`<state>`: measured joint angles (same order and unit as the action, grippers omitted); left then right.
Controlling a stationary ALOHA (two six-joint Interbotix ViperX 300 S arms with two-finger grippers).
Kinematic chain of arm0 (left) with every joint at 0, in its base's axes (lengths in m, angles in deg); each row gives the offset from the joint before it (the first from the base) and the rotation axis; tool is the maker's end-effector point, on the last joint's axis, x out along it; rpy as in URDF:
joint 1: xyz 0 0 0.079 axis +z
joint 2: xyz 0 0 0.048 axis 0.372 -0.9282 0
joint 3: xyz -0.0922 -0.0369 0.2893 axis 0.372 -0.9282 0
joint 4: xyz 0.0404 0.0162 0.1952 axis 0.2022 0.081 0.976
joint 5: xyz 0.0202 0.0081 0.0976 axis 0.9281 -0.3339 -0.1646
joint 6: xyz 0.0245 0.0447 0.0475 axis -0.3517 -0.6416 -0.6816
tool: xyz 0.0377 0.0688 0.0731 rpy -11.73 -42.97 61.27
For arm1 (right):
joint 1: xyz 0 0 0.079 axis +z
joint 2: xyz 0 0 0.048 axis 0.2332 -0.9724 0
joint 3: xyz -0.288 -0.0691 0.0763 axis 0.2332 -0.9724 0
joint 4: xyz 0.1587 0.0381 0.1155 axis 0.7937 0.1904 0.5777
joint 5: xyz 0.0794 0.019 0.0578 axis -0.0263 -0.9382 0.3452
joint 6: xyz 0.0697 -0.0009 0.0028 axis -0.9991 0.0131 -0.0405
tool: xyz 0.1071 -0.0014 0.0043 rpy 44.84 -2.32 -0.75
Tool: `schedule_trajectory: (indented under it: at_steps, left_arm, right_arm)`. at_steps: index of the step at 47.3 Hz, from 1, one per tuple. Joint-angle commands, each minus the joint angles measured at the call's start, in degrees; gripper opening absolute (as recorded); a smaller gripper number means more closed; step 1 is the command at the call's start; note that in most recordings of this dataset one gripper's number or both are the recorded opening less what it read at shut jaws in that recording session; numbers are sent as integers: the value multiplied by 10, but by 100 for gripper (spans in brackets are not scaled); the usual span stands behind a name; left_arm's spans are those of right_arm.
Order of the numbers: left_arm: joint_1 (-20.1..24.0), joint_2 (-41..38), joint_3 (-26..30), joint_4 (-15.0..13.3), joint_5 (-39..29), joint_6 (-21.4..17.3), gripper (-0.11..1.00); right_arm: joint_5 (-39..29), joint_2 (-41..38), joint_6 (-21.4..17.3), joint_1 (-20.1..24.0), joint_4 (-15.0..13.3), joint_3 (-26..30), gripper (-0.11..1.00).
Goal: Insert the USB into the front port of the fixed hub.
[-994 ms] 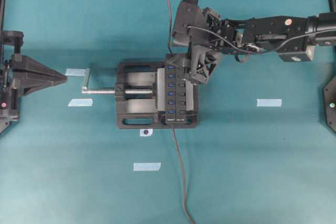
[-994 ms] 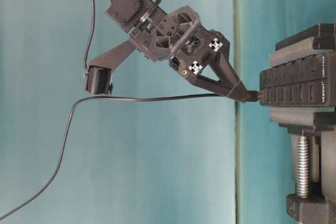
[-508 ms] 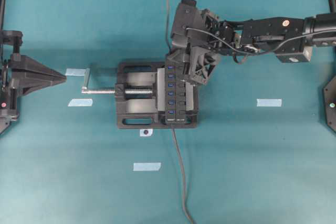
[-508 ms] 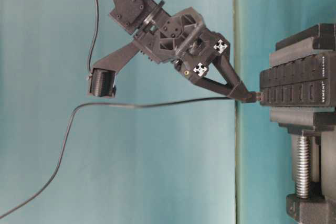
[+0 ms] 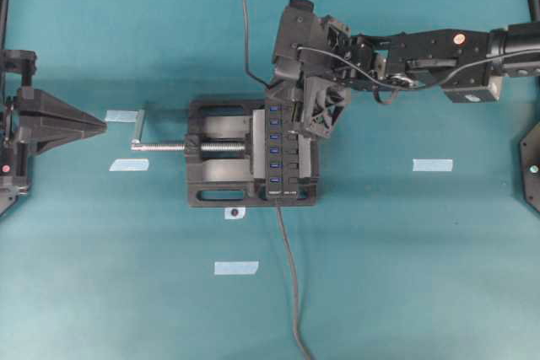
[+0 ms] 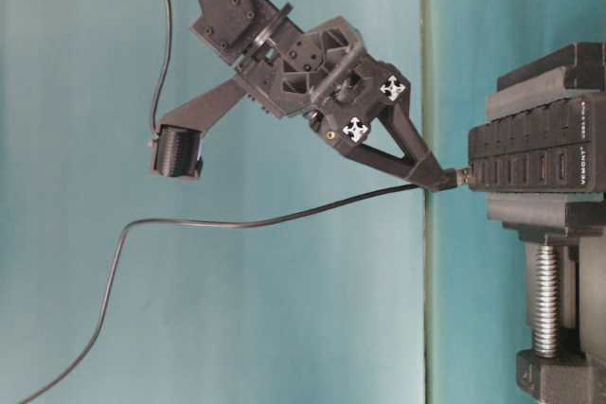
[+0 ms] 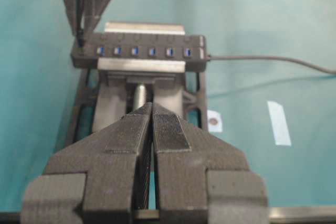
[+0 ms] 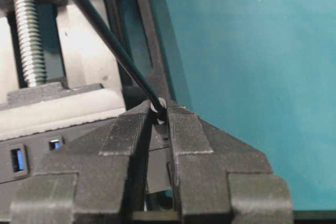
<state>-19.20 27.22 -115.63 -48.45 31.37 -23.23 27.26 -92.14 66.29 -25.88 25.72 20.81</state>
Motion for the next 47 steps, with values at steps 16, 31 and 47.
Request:
schedule_trajectory:
  at_steps: [16, 31, 47]
  left_arm:
    - [1, 3, 6, 1, 4, 1, 0]
    - [2, 4, 4, 1, 4, 15, 0]
    - [2, 4, 4, 1, 4, 15, 0]
  right_arm:
    - [4, 49, 2, 11, 0, 6, 7]
    - [2, 83, 0, 19, 1, 0, 7]
    - [2, 98, -2, 25, 3, -15, 7]
